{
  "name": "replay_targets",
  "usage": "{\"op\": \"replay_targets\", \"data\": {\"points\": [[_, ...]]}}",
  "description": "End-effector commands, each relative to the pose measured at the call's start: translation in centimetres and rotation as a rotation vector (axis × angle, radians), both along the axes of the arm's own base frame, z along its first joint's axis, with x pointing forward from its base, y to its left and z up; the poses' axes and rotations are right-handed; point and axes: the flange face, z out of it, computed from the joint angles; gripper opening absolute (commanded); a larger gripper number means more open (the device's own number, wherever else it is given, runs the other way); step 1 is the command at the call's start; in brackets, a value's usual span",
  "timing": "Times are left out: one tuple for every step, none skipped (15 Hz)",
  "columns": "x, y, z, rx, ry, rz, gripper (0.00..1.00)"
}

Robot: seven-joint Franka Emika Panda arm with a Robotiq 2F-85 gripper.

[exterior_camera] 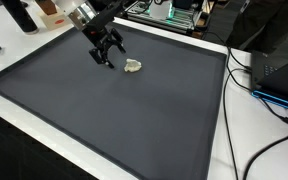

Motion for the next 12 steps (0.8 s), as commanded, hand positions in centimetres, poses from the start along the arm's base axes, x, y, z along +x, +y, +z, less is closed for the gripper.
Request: {"op": "replay_targets", "data": {"points": [[1.9,1.3,0.5,-0.099,0.075,0.078,1.00],[2.4,1.9,0.8,-0.136,0.092,0.114,1.00],[2.8,2.4,1.0,-0.178,0.112,0.150,1.00],[3.2,3.0,1.2,-0.218,0.130,0.192,1.00],[3.6,3.7,1.4,-0.249,0.146,0.237,1.00],[3.9,4.4,1.5,-0.282,0.158,0.282,1.00],[4.3,5.2,1.5,-0.312,0.169,0.329,1.00],[4.7,5.9,1.6,-0.341,0.175,0.375,1.00],[5.1,6.6,1.7,-0.367,0.176,0.419,1.00],[5.5,7.5,1.8,-0.393,0.174,0.464,1.00],[5.9,8.2,1.9,-0.421,0.172,0.505,1.00],[6.2,8.9,2.0,-0.445,0.173,0.543,1.00]]}}
